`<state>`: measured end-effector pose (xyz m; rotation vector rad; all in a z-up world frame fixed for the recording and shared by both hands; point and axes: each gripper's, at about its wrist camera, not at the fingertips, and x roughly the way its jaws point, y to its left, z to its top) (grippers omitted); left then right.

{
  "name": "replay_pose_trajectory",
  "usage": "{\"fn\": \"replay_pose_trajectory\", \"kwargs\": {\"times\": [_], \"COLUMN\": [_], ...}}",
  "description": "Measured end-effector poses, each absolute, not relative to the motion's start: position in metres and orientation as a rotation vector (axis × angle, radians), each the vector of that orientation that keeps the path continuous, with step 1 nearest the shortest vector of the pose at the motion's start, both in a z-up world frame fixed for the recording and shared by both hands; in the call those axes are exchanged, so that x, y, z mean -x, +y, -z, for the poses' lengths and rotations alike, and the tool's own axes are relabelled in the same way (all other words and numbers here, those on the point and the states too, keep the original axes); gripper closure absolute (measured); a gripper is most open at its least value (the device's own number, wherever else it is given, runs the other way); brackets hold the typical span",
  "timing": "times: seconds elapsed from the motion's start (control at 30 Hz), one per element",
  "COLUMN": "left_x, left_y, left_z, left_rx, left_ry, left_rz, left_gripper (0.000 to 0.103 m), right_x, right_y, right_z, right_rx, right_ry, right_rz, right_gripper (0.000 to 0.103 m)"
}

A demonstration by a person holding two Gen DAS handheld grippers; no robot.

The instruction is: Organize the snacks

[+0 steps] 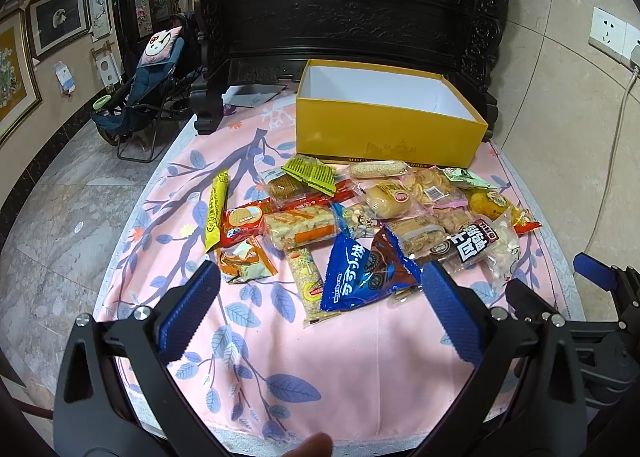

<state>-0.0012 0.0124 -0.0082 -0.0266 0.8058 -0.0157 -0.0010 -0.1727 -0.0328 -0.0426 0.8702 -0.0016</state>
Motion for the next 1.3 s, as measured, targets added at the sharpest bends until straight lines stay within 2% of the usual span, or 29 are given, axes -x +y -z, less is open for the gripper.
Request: {"fn": "replay_pose_trajectory", "kwargs": {"times": [0.9, 1.3], "left_x": [0.003, -0.001], "left_y": [0.015, 0.061], "left_z": [0.014, 0.031], "left_rx": [0.028, 0.08], "left_ry": [0.807, 0.854], "left_rz": [0.008, -0.09], "left_gripper": [0.002, 0.002], "right_x": [0.003, -0.004], "right_y": [-0.173, -0.2], "right_z": [0.034, 0.044], "right_rx": [0.041, -0.043], "right_ry": [0.87, 0.914], "right_rz": [-0.001, 0.018], "right_gripper": [0.001, 0.001]}}
